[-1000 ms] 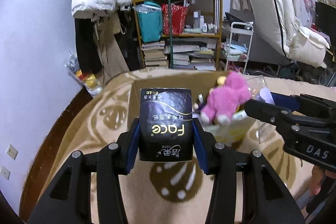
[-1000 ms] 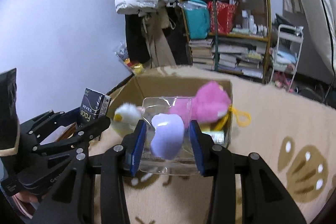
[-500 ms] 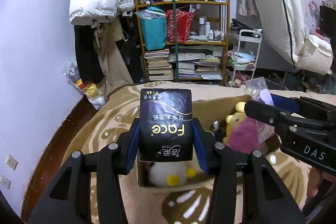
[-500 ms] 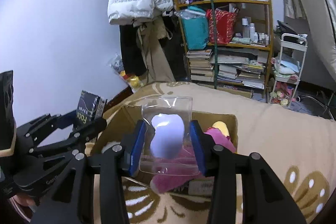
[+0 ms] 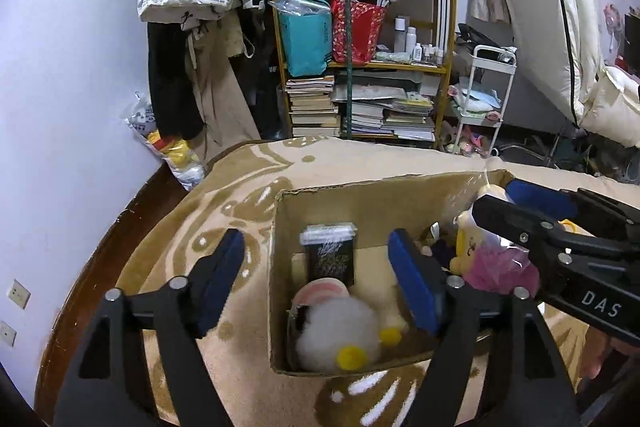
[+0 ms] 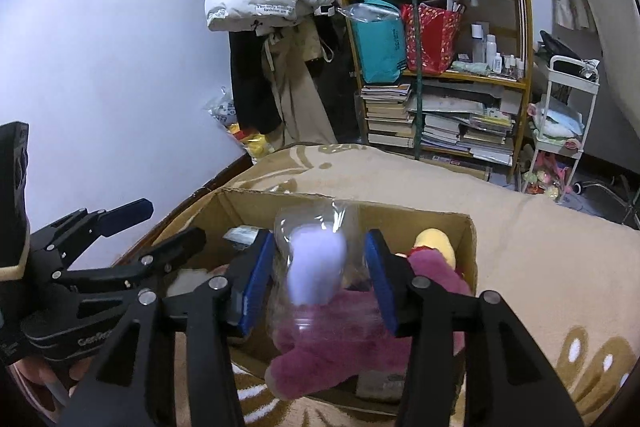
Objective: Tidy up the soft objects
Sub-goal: 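Open the right gripper to drop the sponge bag into the box, then withdraw both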
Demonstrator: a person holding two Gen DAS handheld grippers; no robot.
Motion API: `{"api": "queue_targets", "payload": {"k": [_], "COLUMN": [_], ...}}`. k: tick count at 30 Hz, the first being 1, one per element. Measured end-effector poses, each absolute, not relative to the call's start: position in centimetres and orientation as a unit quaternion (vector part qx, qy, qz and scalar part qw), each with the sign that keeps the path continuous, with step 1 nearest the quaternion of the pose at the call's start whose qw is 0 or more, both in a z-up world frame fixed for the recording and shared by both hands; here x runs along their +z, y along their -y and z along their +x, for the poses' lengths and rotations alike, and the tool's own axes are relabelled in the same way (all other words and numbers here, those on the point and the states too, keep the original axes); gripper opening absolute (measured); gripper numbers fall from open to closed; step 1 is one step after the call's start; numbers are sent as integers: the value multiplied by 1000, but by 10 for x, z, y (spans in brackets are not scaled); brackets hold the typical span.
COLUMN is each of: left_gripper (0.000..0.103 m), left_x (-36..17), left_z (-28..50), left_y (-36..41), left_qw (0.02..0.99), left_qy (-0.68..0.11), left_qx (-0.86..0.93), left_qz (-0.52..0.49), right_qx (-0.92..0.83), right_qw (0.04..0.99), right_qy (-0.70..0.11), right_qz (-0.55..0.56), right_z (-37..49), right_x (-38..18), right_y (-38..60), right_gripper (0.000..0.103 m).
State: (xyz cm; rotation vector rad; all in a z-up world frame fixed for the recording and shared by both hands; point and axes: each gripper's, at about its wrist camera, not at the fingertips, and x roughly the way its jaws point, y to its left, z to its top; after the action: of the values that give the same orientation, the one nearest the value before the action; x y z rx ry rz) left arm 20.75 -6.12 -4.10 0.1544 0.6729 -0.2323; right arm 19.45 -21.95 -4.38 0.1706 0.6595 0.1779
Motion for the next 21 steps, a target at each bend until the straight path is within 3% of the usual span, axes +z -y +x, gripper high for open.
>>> {"api": "queue_targets", "payload": {"k": [8, 15, 17, 21], "left_gripper": [79, 89, 90, 99], "left_x": [-25, 4, 11, 23], "left_z": [188, 151, 139, 113], "left_y": [52, 44, 42, 37], "left_qw": [942, 953, 955, 960], "left_qy": [-311, -276, -267, -251], "left_qx": [-99, -95, -94, -79], "left_qz": [79, 82, 86, 91], "right_qx": [79, 63, 60, 43], "right_qw": [945, 949, 952, 960], "right_qy": [-300, -288, -282, -258], "right_qz": [102, 112, 106, 105], "right_z": [178, 146, 135, 109], "right_x": [-27, -5, 2, 20], "right_y": [226, 236, 236, 235], "right_gripper": [85, 91, 102, 103]}}
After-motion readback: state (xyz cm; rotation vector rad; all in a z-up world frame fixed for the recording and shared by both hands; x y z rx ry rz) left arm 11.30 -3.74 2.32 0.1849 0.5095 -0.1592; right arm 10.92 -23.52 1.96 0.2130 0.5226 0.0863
